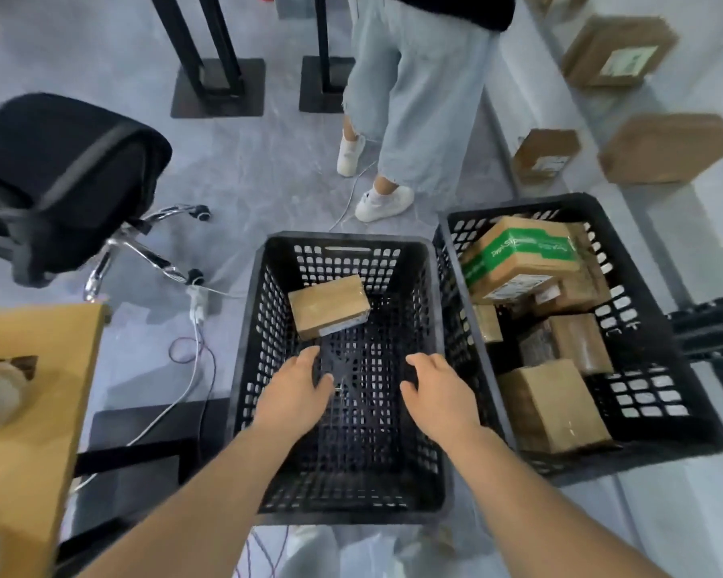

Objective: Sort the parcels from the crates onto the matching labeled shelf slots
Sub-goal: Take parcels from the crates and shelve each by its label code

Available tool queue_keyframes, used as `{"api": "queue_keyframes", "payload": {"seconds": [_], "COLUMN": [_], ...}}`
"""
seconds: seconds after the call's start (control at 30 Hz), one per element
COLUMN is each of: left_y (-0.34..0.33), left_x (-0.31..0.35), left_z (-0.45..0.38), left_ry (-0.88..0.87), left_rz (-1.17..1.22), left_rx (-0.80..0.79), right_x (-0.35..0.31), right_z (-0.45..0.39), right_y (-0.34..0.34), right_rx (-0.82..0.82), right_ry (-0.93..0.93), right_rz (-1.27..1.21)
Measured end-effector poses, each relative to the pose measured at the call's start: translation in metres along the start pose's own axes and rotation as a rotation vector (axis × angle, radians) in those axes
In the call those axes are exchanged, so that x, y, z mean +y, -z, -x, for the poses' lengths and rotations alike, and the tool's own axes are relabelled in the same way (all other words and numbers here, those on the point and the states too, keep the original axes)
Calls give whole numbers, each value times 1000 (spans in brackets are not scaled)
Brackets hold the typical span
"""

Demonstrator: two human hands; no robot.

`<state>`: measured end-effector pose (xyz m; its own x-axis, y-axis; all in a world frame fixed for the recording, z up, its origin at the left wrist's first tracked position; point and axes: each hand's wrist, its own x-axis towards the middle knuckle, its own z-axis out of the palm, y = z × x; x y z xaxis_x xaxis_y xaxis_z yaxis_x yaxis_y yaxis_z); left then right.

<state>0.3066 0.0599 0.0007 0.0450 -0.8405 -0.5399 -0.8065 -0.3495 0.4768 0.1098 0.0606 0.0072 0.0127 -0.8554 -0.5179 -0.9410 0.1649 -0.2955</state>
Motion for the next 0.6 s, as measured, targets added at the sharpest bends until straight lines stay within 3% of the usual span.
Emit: {"api": "queue_keyframes", "payload": {"seconds": [0.23,0.6], "left_y": [-39,-117], "left_x": [-37,-97], "left_z": [-110,-248], "left_ry": [112,385], "left_rz": [91,394], "left_rx": [-18,143], "right_x": [18,12], "right_z": [-118,-283], "right_y": [-60,-143], "right_rx": [-85,-68], "right_ry": [-75,-182], "right_rz": [-77,-410]}}
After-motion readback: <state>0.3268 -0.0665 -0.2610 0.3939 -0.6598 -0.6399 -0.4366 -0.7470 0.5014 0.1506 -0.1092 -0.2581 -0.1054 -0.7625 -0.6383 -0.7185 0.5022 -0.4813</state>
